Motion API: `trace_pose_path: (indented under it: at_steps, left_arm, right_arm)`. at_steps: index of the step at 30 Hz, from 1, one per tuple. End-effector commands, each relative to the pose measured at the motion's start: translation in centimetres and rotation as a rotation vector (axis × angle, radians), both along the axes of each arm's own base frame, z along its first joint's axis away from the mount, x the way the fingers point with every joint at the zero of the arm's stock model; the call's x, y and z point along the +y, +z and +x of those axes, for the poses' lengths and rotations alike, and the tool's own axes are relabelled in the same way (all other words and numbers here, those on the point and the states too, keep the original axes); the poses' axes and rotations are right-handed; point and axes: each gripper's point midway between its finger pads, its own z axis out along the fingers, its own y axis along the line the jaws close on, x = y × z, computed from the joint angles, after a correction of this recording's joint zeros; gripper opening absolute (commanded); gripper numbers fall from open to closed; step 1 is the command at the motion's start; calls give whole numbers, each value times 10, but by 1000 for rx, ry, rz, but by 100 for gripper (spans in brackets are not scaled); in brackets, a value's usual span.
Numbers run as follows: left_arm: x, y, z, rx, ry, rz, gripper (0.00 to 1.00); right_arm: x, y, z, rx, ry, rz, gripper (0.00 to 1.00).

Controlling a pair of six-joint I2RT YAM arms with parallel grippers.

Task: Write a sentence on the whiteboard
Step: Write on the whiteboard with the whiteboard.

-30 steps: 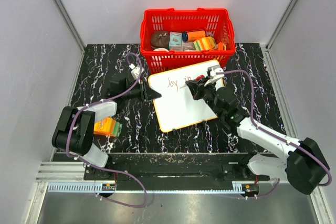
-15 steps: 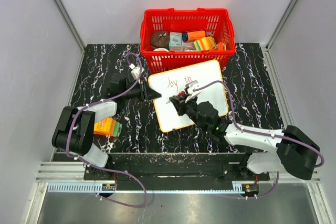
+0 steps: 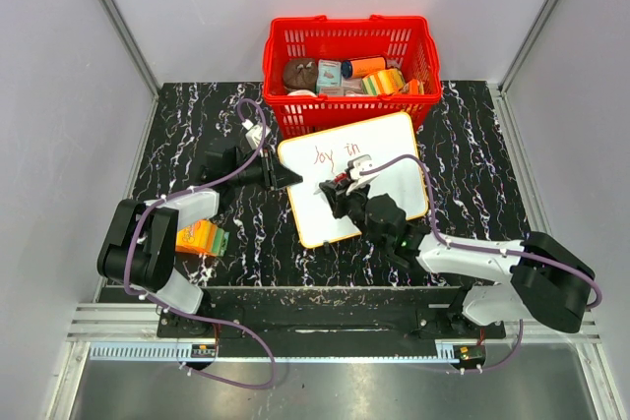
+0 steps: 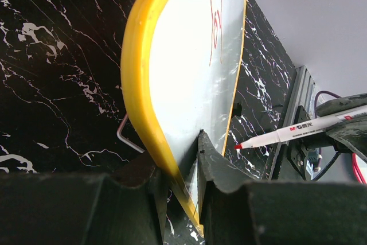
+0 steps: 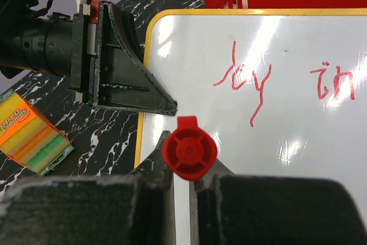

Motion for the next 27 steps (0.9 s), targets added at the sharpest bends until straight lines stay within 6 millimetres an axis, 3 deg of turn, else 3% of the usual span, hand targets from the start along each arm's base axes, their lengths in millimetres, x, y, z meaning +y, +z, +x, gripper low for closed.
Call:
trace_pose_path:
  at_steps: [1, 27]
  left_arm:
    - [8, -32, 12, -92, 41, 168, 0]
    - [8, -33, 11, -91, 40, 170, 0]
  right_arm:
    - [-3, 5, 2, -27, -32, 24, 0]
    - [-4, -25, 8, 23, -67, -36, 0]
